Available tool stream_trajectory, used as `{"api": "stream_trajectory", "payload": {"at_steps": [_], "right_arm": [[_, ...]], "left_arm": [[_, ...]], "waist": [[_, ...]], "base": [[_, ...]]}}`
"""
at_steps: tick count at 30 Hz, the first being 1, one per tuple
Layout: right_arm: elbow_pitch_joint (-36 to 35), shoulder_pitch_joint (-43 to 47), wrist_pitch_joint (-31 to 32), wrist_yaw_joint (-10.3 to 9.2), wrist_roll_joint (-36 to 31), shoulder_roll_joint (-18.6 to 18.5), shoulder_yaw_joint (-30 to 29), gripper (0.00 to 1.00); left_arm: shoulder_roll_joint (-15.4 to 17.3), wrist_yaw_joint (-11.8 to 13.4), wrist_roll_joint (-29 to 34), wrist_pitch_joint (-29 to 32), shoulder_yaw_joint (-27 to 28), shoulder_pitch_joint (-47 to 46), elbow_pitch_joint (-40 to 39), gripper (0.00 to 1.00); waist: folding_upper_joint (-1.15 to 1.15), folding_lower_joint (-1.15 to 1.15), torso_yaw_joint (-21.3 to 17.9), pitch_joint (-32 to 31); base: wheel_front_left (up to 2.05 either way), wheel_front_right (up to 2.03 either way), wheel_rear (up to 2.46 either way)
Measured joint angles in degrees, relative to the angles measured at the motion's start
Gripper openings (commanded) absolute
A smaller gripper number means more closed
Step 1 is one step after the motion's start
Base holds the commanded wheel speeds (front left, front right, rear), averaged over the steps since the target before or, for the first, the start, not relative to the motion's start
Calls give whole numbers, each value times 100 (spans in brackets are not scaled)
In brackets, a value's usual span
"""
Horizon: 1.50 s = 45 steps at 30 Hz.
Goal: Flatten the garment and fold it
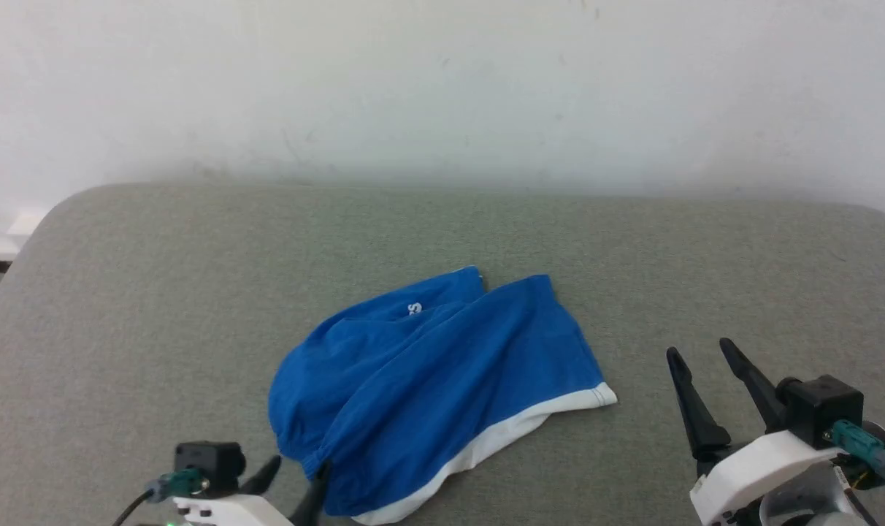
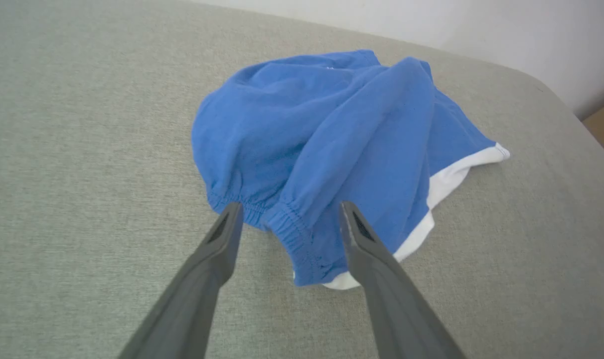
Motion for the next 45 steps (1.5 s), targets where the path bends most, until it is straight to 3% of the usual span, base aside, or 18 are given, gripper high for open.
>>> {"api": "stream_trajectory", "payload": {"at_steps": [8,16,20,21,22,24,31,44,45], "right_arm": [[-714,257,386,0,-92,154,-26,100],[-747,210,448,0,-78,169,34,100],[-662,118,558,0,-55,130,38,100],[-622,109,600,0,-35,100,41,100],[-566,79,654,0,-2,60,53,100],[-389,-29,918,0,116,-37,136,100],[516,-734,2109,0,820,-427,778,100],[2808,-2146,3065,-1,1769,-517,1505,100],[2925,-2214,3143,-1,1842,-530,1550,47]], "left_arm": [[29,-215,-137,959,-586,-91,224,100],[24,-363,13,1257,-907,-725,1340,100],[56,-517,-9,1702,-1053,-994,1557,100],[62,-550,-45,1817,-1070,-1034,1566,85],[77,-555,-48,1882,-1083,-1059,1564,48],[108,-560,-47,1926,-1101,-1108,1563,0],[114,-545,46,1677,-1162,-1106,1433,0],[-9,-428,432,1106,-1392,-1127,544,0],[-18,-428,438,1072,-1401,-1127,510,0]], "waist": [[0,1,-347,141],[0,2,-578,512],[0,1,-674,644],[0,0,-687,670],[0,0,-694,692],[0,1,-685,716],[0,2,-450,698],[0,2,308,811],[0,1,362,822]], "base": [[0,0,0],[0,0,0],[0,0,0],[0,0,0],[0,0,0],[0,0,0],[0,0,0],[0,0,0],[0,0,0]]}}
